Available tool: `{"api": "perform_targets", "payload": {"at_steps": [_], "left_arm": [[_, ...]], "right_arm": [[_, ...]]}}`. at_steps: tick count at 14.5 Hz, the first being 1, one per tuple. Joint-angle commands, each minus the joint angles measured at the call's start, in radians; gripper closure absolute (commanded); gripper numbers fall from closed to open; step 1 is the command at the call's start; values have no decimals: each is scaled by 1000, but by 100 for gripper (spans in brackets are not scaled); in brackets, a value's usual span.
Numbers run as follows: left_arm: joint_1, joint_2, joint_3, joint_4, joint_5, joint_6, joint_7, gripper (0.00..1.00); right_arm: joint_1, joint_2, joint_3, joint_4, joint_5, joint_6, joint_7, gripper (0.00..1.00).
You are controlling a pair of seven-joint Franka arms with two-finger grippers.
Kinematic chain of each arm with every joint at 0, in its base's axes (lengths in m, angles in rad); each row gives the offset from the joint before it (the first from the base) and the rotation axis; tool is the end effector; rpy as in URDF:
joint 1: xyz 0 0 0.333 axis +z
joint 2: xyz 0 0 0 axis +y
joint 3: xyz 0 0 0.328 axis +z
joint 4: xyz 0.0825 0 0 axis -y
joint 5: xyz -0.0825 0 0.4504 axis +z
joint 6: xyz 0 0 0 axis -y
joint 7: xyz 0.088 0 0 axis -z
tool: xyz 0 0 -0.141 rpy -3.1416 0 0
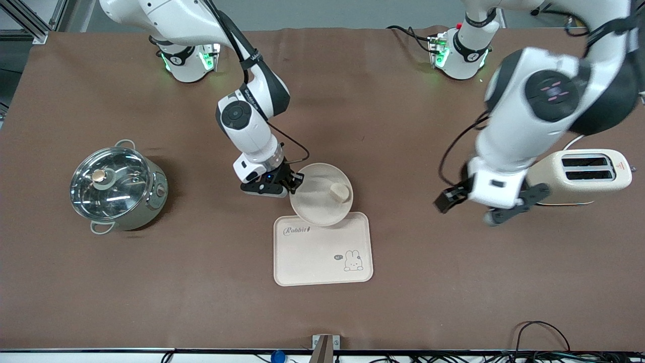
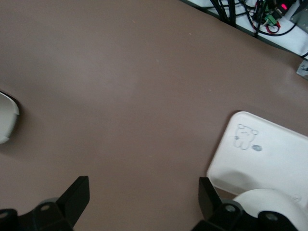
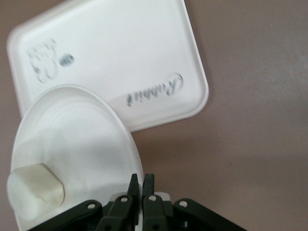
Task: Place bun in plate and plate on tray
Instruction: 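Slide the plate onto the tray with the right gripper while the left gripper withdraws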
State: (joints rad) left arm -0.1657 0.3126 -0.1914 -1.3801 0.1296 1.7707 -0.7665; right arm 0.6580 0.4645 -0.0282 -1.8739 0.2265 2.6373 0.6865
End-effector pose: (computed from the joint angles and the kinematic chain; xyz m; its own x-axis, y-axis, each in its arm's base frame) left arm 0.6993 -0.2256 0.5168 0.9153 0.3879 0.1084 0.3895 -0.9210 0.0070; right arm 0.5887 0.4276 0.2270 0.9610 -0.2479 0.1227 -0.2035 -0.9340 -0.2936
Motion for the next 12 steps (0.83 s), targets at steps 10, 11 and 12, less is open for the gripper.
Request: {"api": "perform_targets", "payload": {"at_steps": [10,11,12], "left_arm": [[147,-360,81,-196,-125,-217,627,0],[129,-397,113,-238,-142,-217,636,0],[109,-420,139,-267,-149,-217,638,0]], "right_arm": [[-63,252,8,358,28,-91,16,99],[-64,263,8,360,27,-80,15,99],[-66,275,8,360,27,-60,11,98]]}}
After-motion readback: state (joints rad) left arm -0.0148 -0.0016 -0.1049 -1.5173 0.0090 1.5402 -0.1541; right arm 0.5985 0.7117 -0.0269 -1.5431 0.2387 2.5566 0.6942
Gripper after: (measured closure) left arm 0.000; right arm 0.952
